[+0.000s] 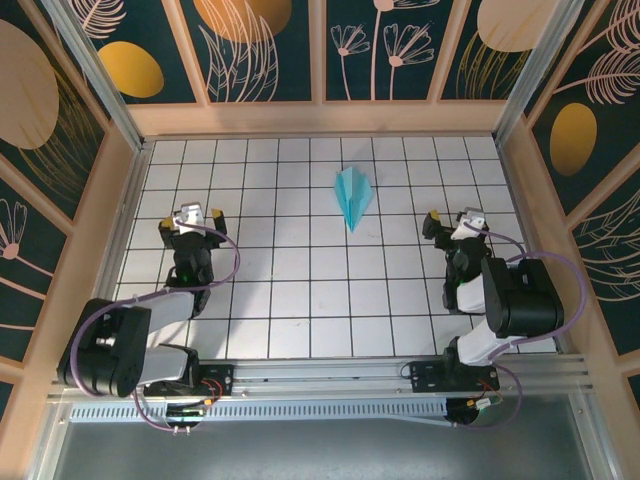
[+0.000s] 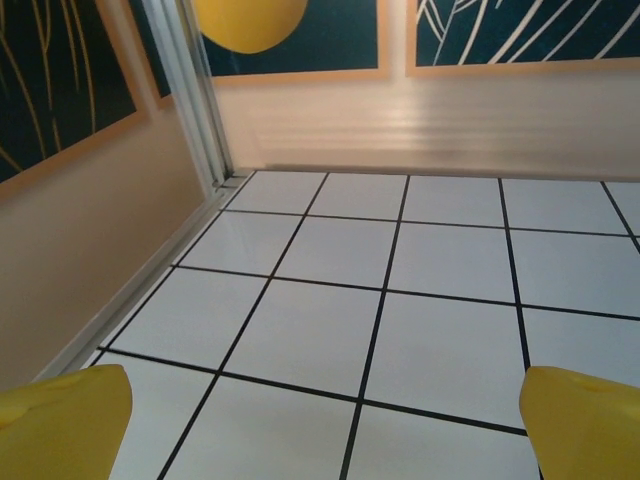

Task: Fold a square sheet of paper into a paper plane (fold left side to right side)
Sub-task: Reset both arms

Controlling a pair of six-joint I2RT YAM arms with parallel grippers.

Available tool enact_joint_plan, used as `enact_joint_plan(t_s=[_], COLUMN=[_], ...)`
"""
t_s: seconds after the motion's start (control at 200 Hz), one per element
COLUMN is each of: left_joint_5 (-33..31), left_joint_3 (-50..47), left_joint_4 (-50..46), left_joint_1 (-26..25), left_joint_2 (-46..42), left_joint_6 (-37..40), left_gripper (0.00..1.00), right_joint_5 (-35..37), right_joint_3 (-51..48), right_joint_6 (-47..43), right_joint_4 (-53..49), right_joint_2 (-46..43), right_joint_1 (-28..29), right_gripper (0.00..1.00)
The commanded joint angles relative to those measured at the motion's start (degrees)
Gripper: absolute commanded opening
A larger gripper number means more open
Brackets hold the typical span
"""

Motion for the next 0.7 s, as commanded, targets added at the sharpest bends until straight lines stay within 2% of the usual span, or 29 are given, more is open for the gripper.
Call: enact_joint_plan(t_s=[0.0, 0.105, 0.24, 0.43, 0.49, 0.691], left_joint_5=[3.4, 8.1, 11.1, 14.5, 15.9, 16.8], left_joint_3=[0.1, -1.0, -5.5, -4.3, -3.3, -2.9], left_joint_4=[7.9, 10.3, 21.1, 23.0, 18.6, 18.7], left_joint_1=[1.5, 4.1, 6.6, 8.9, 9.9, 10.5], left_joint_2=[2.5, 4.3, 7.7, 12.2, 10.9, 11.5], left_joint_6=[2.3, 0.5, -1.3, -3.1, -3.7, -4.3], left_gripper=[0.99, 0.99, 0.99, 0.99, 0.99, 0.99], right_joint_5=[-0.4, -0.4, -0.3, -0.3, -0.3, -0.3], right_joint_3=[0.4, 0.3, 0.4, 0.3, 0.4, 0.4], right_joint_6=[0.4, 0.4, 0.4, 0.4, 0.4, 0.3], right_joint_4=[0.0, 0.0, 0.1, 0.0, -0.1, -0.1], right_joint_2=[-0.3, -0.3, -0.3, -0.2, -0.3, -0.3], right_joint_1=[0.0, 0.0, 0.1, 0.0, 0.1, 0.1], right_gripper=[0.99, 0.99, 0.99, 0.99, 0.99, 0.99])
